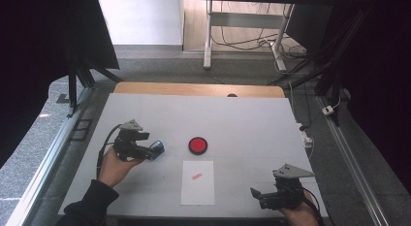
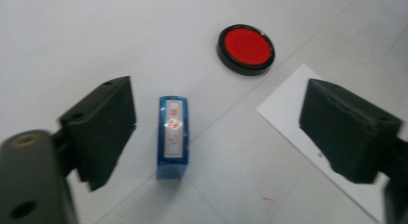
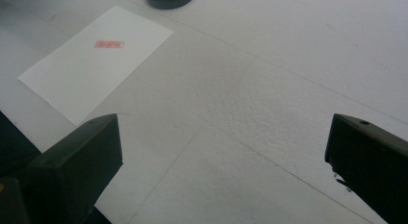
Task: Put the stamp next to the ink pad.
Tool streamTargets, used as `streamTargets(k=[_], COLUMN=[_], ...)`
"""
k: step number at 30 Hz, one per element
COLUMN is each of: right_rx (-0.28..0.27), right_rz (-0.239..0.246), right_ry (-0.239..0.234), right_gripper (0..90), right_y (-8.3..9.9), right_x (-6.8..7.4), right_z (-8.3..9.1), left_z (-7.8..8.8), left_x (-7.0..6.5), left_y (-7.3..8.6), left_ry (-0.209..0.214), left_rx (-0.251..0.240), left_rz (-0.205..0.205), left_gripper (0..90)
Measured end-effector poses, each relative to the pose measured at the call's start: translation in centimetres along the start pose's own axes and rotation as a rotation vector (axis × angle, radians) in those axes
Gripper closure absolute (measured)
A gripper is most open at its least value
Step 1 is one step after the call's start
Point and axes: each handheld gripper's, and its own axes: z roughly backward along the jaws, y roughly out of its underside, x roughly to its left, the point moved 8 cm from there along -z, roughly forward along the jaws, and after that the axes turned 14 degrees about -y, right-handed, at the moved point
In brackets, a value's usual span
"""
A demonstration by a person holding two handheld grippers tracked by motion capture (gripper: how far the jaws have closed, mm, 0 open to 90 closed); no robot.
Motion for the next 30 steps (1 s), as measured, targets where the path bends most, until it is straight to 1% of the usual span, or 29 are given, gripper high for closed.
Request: streamTargets(k=[1,3,5,10,16,18,23,30], right_rx=[0.0,-0.001,-0.001,0.0,-0.006,-0.006,-0.009,-0.01], right_rz=[-0.002,-0.003,-0.003,-0.005,-0.012,-0.011,-0.016,-0.02], right_ry=[-0.001,-0.003,-0.003,-0.007,-0.019,-0.02,-0.019,-0.027], right_gripper=[0.0,0.0,0.0,0.0,0.0,0.0,0.0,0.0], right_y=[0.0,0.0,0.0,0.1,0.1,0.1,0.1,0.1], right_x=[0.0,0.0,0.0,0.0,0.0,0.1,0.0,0.0], right_z=[0.0,0.0,0.1,0.1,0.2,0.2,0.2,0.2], left_z=[0.2,0.6,1.0,2.1,3.6,4.0,5.0,6.2], left_x=[-0.2,-0.5,-0.7,-1.0,-1.5,-1.7,-2.2,-2.6], left_y=[-0.1,-0.1,0.0,0.1,0.2,0.3,0.6,1.2], left_ry=[0.003,0.012,0.002,0.015,0.029,0.037,0.04,0.048], left_rx=[-0.003,-0.004,-0.009,-0.026,-0.065,-0.07,-0.09,-0.106], left_rz=[0.003,-0.003,-0.012,0.003,0.006,0.002,-0.005,0.008], left_gripper=[10.7,9.1,7.4,5.9,4.4,3.8,1.9,0.3])
